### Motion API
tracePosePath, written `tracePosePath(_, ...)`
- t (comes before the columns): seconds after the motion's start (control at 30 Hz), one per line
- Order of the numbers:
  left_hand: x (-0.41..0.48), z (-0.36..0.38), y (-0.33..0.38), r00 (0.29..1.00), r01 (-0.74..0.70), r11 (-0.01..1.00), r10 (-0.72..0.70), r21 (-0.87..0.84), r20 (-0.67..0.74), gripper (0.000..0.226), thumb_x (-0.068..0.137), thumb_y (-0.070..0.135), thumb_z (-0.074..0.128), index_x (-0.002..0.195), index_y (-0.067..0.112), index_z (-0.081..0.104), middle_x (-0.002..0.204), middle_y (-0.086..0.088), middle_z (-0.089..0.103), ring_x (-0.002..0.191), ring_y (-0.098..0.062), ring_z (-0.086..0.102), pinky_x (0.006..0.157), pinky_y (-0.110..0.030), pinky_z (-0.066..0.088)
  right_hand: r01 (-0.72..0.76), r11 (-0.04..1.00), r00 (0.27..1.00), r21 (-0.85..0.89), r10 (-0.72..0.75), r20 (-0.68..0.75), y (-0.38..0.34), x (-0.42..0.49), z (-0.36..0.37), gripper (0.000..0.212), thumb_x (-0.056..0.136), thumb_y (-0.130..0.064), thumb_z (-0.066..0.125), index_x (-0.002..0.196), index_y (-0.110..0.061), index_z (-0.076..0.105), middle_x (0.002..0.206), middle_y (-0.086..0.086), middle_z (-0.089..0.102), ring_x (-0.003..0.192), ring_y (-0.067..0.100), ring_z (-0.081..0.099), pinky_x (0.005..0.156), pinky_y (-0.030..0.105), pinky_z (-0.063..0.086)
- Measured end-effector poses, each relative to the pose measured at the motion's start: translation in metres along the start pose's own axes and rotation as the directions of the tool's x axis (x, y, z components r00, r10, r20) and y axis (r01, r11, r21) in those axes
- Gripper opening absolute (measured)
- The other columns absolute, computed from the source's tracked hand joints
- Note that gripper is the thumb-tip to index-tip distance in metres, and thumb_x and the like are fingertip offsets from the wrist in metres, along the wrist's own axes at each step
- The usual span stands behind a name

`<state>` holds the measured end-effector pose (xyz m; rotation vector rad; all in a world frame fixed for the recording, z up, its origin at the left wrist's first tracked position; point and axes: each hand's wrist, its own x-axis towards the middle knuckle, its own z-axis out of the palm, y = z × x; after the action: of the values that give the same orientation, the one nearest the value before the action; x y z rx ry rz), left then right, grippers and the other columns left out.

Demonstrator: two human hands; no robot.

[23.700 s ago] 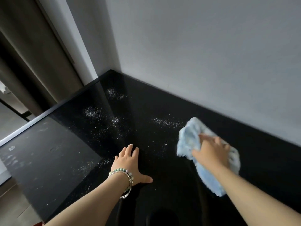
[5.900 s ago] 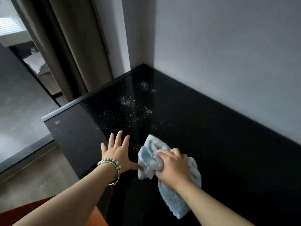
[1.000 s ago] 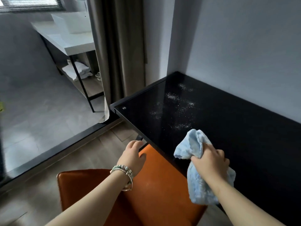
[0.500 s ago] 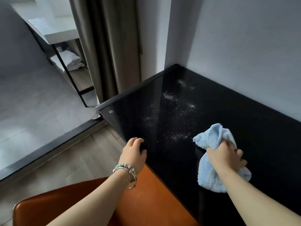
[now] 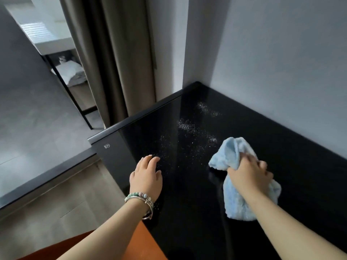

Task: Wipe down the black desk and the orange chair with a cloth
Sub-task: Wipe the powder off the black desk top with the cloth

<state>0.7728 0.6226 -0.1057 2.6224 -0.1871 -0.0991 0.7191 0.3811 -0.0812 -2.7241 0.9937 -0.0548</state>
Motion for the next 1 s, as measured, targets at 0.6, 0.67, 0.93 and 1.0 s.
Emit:
tracePosePath(0.6, 0.029, 0.027, 0.062, 0.993, 0.010, 0.998, -0.016, 0.054, 0.116, 0.045, 0.097, 0.029, 0.037, 0.141, 0.027, 0.029, 0.145, 0.012, 0.031, 0.128, -0.011, 0.039, 0.113, -0.040, 0.020, 0.049, 0.993, 0.998, -0.109, -0.045, 0.045, 0.051, 0.099, -0.016, 0.036, 0.089, -0.033, 0.039, 0.124, -0.027, 0.045, 0.135, 0.001, 0.044, 0.112, 0.030, 0.040, 0.093, 0.042, 0.033)
tracePosePath(0.67, 0.030, 0.034, 0.070, 0.990, -0.013, 0.997, 0.003, 0.072, 0.138, 0.046, 0.096, 0.030, 0.037, 0.141, 0.028, 0.027, 0.146, 0.013, 0.029, 0.130, -0.010, 0.036, 0.113, -0.042, 0.016, 0.016, 0.994, 0.997, -0.109, -0.008, 0.075, 0.047, 0.105, -0.008, 0.036, 0.089, -0.035, 0.036, 0.122, -0.029, 0.045, 0.131, 0.001, 0.045, 0.112, 0.028, 0.039, 0.095, 0.042, 0.033)
tracePosePath(0.93, 0.047, 0.040, 0.084, 0.994, 0.033, 0.995, -0.042, 0.089, 0.098, 0.046, 0.096, 0.028, 0.036, 0.141, 0.029, 0.028, 0.145, 0.013, 0.030, 0.133, -0.009, 0.033, 0.114, -0.042, 0.012, 0.581, 0.806, 0.800, 0.108, -0.591, 0.103, 0.002, 0.050, 0.023, 0.029, 0.080, -0.032, 0.051, 0.108, -0.035, 0.053, 0.119, -0.018, 0.051, 0.109, 0.022, 0.043, 0.085, 0.034, 0.030)
tracePosePath(1.0, 0.048, 0.038, 0.085, 0.994, 0.028, 0.994, -0.039, 0.103, 0.102, 0.046, 0.097, 0.027, 0.035, 0.142, 0.029, 0.026, 0.146, 0.013, 0.028, 0.135, -0.010, 0.029, 0.114, -0.042, 0.011, 0.527, 0.846, 0.848, 0.084, -0.529, 0.001, 0.011, 0.071, 0.011, 0.036, 0.077, -0.030, 0.058, 0.113, -0.033, 0.056, 0.123, -0.015, 0.054, 0.108, 0.025, 0.046, 0.084, 0.035, 0.033)
